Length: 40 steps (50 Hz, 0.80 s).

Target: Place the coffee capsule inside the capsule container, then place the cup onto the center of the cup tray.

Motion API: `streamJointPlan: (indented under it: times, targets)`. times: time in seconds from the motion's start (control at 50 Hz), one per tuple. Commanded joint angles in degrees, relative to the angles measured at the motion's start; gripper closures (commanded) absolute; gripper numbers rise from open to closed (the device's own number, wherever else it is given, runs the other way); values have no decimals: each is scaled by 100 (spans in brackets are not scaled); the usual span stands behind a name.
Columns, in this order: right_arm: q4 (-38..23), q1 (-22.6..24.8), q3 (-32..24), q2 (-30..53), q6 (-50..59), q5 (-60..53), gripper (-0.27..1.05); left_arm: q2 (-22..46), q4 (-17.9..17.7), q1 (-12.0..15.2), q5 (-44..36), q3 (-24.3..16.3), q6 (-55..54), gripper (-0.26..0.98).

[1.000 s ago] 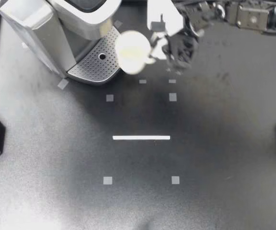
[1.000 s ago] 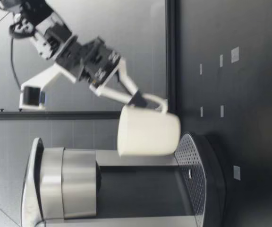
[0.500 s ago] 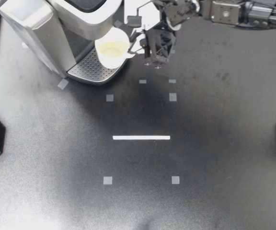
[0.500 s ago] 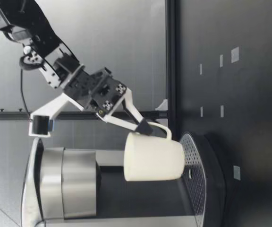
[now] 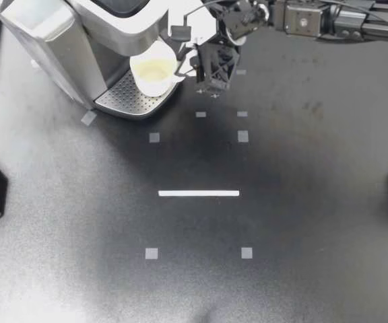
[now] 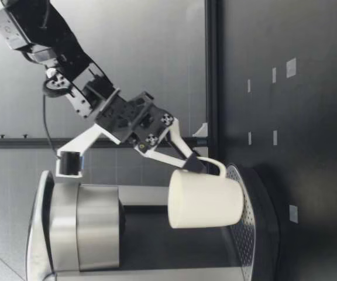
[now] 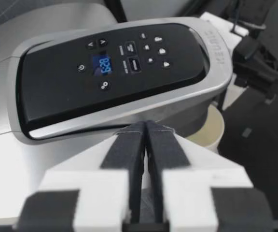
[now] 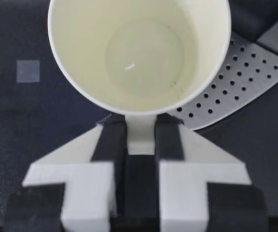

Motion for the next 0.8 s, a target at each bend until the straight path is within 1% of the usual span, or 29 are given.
streamJointPlan:
  times: [0.0, 0.54, 0.64, 0.78]
  targets:
    - [18, 53, -167, -97, -9, -62, 69, -35, 44, 0, -44, -70, -9, 62]
    - [18, 88, -343, 18, 44, -158, 67, -35, 35, 0, -44, -35, -26, 62]
    - [26, 88, -352, 18, 62, -158, 61, -35, 44, 0, -44, -26, -114, 62]
    - [26, 88, -352, 9, 70, -167, 41, -79, 53, 0, -53, 62, -167, 62]
